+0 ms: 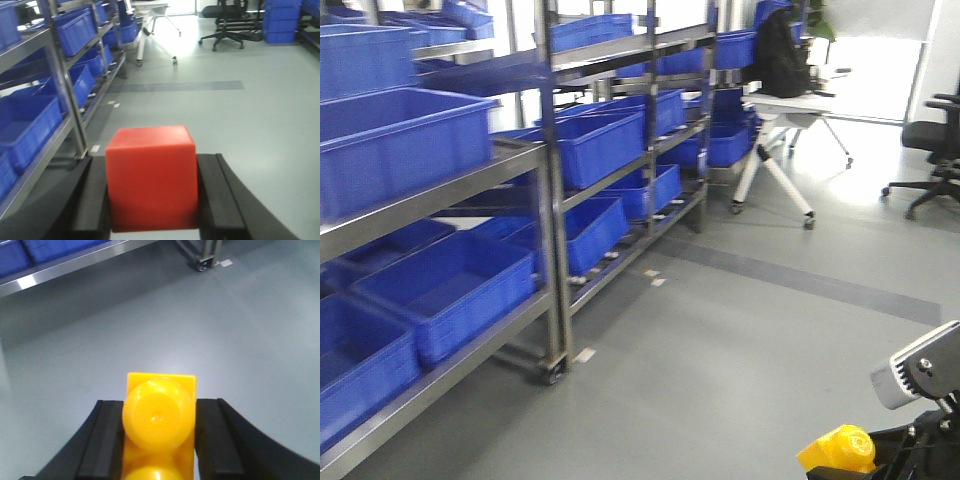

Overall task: Pick red and yellow blocks into blue bin
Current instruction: 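Drive along the shelves of blue bins to the large blue bin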

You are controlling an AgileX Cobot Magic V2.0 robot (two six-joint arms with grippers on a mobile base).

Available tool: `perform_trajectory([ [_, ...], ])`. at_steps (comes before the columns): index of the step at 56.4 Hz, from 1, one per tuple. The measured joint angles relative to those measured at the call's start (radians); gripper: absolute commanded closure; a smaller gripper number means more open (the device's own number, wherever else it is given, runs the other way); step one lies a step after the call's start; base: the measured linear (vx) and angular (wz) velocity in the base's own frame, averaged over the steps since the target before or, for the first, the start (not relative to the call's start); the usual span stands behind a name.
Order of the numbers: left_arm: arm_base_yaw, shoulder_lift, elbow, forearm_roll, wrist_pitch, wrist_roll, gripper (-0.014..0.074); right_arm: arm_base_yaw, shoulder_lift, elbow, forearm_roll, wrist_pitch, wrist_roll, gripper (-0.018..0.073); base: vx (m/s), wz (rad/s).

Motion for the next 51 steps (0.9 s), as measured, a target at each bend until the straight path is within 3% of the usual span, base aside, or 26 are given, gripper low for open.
perform_trajectory([
  [27, 0.0, 0.0, 0.0, 0.0, -0.001, 0.0, 0.0311, 0.0, 0.0, 0.0, 0.0, 0.0, 0.0, 0.0303, 0.43, -0.25],
  [51, 0.0, 0.0, 0.0, 0.0, -0.001, 0.0, 0.0311, 0.0, 0.0, 0.0, 0.0, 0.0, 0.0, 0.0303, 0.42, -0.02],
])
